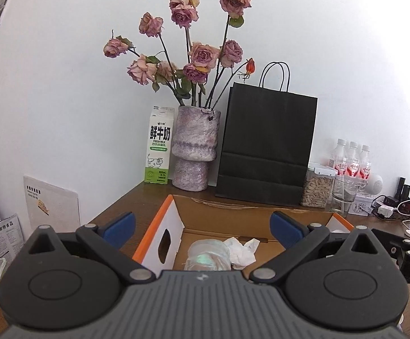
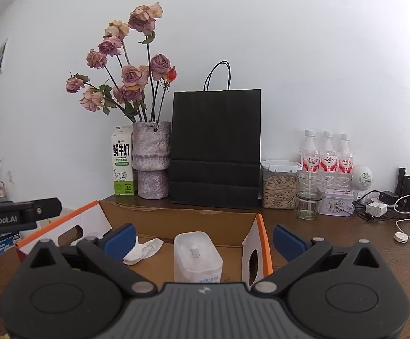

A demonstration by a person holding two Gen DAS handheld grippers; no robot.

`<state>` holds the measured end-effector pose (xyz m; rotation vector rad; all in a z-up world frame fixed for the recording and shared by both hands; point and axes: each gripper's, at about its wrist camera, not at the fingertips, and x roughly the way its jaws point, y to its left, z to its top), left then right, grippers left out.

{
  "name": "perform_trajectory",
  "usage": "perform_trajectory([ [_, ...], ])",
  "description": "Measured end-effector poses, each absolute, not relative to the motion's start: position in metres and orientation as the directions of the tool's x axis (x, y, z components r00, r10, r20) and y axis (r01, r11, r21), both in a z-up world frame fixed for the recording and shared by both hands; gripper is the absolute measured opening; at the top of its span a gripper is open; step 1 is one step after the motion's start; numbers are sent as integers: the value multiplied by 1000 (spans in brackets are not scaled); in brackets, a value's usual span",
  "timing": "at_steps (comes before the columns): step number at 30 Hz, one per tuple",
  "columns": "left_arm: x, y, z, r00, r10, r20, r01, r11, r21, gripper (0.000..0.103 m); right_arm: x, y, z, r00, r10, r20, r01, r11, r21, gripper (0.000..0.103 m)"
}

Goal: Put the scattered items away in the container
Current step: 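Withdraw both grippers from the box toward the remaining items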

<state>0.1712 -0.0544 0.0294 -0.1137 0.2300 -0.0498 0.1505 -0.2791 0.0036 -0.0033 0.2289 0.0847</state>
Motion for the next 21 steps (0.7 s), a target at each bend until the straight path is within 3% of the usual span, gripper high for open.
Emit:
perform_trajectory([
  [6, 152, -41, 29, 965, -51, -259, 23, 994, -107, 103, 125, -282, -1, 964, 81, -252, -85, 996, -5, 103],
  [21, 102, -3, 5, 935, -9, -355, -18, 997, -71, 103, 64, -306, -33, 906, 12, -423, -30, 999, -35, 103],
])
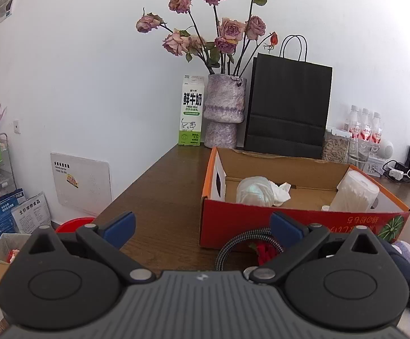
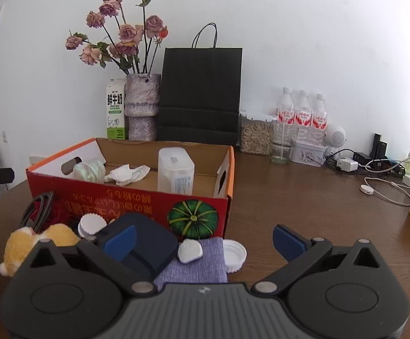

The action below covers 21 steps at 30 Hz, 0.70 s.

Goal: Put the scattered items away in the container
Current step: 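Withdraw both grippers from the box toward the remaining items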

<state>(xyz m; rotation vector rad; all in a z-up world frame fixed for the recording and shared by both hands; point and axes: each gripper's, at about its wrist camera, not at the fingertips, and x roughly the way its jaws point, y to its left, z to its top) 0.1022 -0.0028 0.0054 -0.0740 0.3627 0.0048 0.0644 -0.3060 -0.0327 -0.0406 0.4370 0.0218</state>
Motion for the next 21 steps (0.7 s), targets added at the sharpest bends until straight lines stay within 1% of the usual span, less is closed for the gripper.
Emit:
perform_trajectory([
  [5, 93, 4, -1, 922, -11, -386, -17, 997, -69, 103, 52, -315, -44, 881, 5, -472, -12, 1000, -11, 103],
  [12, 80, 11, -6, 913, 4, -409, -32, 998, -62, 103, 45, -329, -57, 858, -10, -514, 19, 1000, 12, 103],
  [17, 77, 15, -8, 905, 12, -424, -46, 996, -70, 103, 49, -324, -61, 843, 22, -537, -13, 1000, 21, 103],
  [21, 76, 15, -8, 904, 8, -426, -43, 997, -71, 103, 57, -316, -68, 817, 40, -575, -41, 999, 11, 103],
])
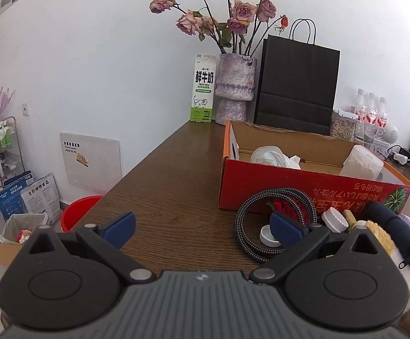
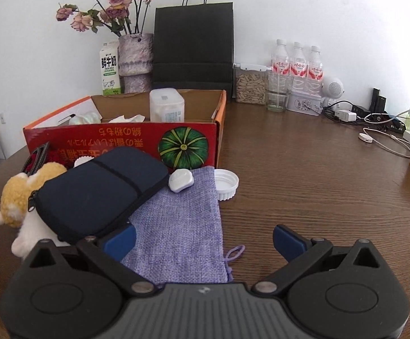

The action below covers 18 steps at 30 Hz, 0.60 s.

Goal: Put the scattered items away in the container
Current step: 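Withdraw both grippers from the box toward the remaining items, then grasp the black coiled cable with the left gripper while the right gripper grasps the purple cloth bag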

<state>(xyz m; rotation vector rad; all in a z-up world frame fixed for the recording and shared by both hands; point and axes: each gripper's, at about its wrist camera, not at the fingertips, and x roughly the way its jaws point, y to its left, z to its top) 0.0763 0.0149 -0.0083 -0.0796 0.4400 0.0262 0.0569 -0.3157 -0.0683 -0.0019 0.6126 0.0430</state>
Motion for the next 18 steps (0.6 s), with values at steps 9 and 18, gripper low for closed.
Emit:
perform_trajectory([
  [9, 74, 15, -10, 901, 7, -433, -40, 997, -67, 103, 71, -307, -75, 791, 83, -606, -82, 996, 31, 100],
  [18, 74, 16, -12, 897, 10, -442, -46, 996, -72, 103, 60, -301, -70, 812, 130, -570, -159, 987, -2, 27],
])
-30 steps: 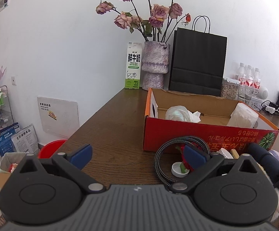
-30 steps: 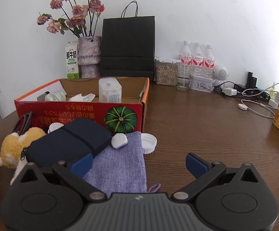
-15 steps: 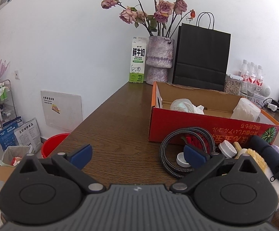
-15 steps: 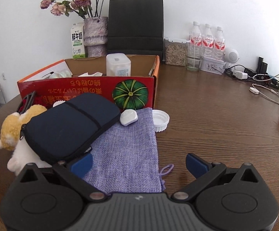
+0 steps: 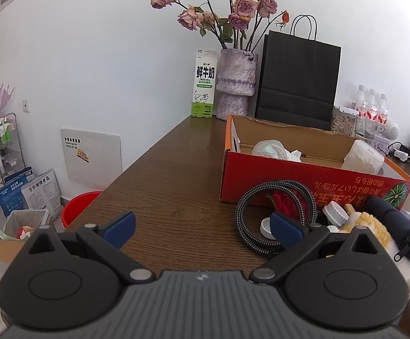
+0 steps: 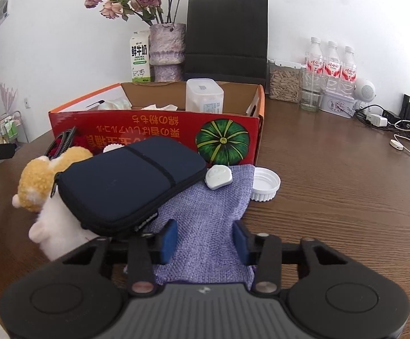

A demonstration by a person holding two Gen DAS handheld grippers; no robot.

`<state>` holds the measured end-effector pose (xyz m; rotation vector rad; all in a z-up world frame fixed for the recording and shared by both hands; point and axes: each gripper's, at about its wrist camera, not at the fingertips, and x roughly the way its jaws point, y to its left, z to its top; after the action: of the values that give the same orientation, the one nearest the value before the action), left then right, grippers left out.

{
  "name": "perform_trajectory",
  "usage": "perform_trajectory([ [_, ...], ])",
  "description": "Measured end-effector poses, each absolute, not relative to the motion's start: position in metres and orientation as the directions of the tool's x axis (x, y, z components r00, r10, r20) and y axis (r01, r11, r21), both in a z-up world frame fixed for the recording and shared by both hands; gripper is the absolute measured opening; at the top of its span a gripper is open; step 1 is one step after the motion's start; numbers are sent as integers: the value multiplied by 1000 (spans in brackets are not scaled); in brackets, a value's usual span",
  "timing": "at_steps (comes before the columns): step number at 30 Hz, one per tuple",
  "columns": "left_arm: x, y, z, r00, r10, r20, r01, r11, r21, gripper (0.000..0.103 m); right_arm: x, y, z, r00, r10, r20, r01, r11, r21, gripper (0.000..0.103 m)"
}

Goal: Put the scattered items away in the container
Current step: 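Grasp the black coiled cable with the left gripper while the right gripper grasps the purple cloth bag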

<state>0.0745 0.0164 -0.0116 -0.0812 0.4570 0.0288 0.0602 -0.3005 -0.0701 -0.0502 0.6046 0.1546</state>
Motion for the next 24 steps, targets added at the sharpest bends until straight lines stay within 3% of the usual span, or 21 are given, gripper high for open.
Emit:
perform_trajectory([
  [1, 75, 16, -12, 897, 9, -442, -46, 996, -73, 103, 59, -300, -70, 817, 122, -564, -155, 988, -11, 21],
  [2, 75, 17, -12, 897, 9, -442, -46, 996, -74, 103, 58, -301, -69, 820, 111, -561, -148, 989, -21, 4],
  [3, 74, 17, -11, 897, 10, -442, -48, 996, -75, 103, 57, -303, -67, 825, 108, -554, -143, 990, -20, 3],
  [14, 72, 18, -7, 902, 7, -432, -47, 995, -83, 103, 43, -314, -28, 911, 97, -401, -118, 993, -26, 2],
  [24, 89, 6, -7, 879, -39, -475, 1, 997, -80, 103, 44, -310, -8, 935, 96, -340, -125, 990, -64, 1],
])
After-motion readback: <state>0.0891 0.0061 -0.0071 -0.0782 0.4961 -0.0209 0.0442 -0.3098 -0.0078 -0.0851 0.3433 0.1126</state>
